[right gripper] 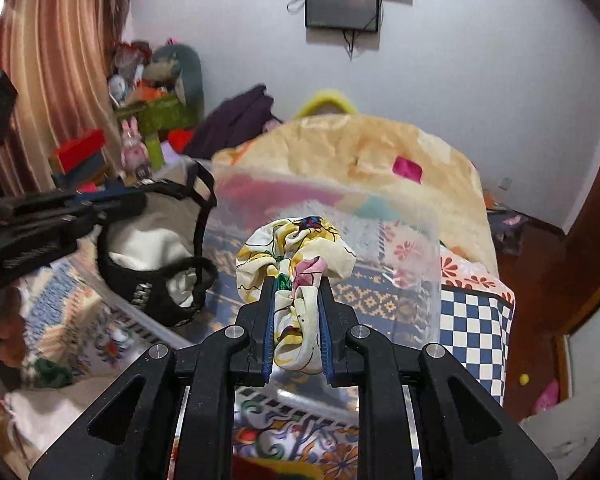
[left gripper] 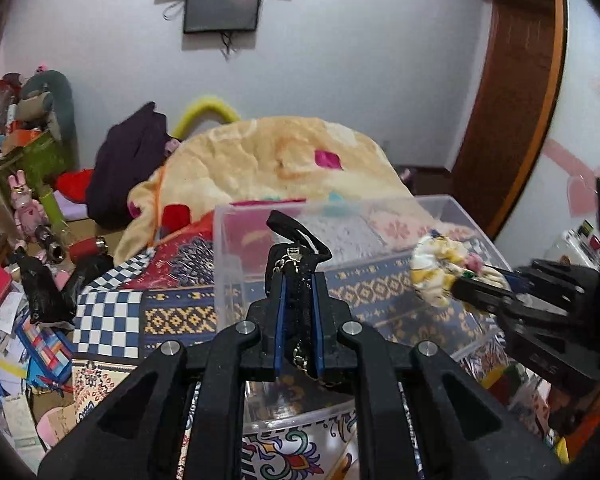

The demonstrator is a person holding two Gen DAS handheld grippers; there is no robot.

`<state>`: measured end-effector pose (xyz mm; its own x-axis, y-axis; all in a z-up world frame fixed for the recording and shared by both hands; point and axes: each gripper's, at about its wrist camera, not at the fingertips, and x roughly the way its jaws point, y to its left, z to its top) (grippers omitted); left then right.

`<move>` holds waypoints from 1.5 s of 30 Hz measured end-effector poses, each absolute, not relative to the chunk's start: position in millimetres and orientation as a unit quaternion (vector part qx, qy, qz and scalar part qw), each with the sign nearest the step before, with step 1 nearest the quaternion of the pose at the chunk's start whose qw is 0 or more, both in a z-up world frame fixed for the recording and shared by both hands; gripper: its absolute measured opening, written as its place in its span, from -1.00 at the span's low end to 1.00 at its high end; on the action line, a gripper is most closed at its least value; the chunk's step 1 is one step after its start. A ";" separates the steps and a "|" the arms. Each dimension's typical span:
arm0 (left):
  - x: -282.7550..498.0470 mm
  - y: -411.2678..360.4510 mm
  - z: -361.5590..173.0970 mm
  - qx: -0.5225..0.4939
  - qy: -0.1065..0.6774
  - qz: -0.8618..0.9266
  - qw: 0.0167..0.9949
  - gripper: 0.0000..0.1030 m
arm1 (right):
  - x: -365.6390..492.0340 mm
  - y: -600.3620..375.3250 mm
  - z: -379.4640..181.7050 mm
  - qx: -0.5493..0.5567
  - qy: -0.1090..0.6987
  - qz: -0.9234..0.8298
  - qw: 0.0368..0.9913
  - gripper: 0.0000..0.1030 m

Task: Organize soft objects
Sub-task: 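Drop the scrunchie into the clear box with the right tool while the left tool carries the bag over it, then lower the black-strapped bag into the clear box and open the left tool, then grasp the bag of gray gloves with the right tool while the left tool grasps the white drawstring pouch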

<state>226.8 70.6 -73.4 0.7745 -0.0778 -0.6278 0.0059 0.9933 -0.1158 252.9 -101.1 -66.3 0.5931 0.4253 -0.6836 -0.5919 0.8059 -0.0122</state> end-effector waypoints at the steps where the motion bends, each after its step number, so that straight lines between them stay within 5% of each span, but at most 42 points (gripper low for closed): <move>1: 227.3 70.4 -74.8 -0.052 0.339 -0.026 0.939 -0.79 | 254.8 -101.6 -66.7 -0.122 0.354 0.288 0.881 -0.63; 5: 228.9 66.5 -78.9 -0.036 0.347 -0.018 0.937 -0.79 | 255.8 -103.6 -68.0 -0.128 0.363 0.283 0.879 -0.59; 8: 227.9 63.9 -79.8 -0.031 0.349 -0.012 0.936 -0.67 | 253.9 -106.2 -63.3 -0.123 0.361 0.284 0.880 -0.34; 14: 217.5 61.3 -69.1 -0.026 0.333 -0.007 0.943 -0.12 | 241.5 -109.1 -48.3 -0.133 0.336 0.280 0.889 -0.27; 16: 210.7 60.2 -62.0 -0.022 0.323 0.001 0.946 0.21 | 235.3 -110.4 -40.6 -0.133 0.322 0.280 0.894 -0.13; 26: 152.6 56.6 -24.8 0.002 0.262 0.018 0.965 0.95 | 189.2 -127.0 -3.1 -0.117 0.243 0.283 0.921 0.44; 30: 133.9 58.5 -23.2 -0.009 0.260 0.015 0.966 0.99 | 169.5 -135.0 2.5 -0.108 0.220 0.279 0.928 0.61; 45: 73.7 36.1 -74.1 -0.019 0.276 -0.004 0.961 0.99 | 132.4 -160.3 -39.6 -0.048 0.253 0.264 0.929 0.62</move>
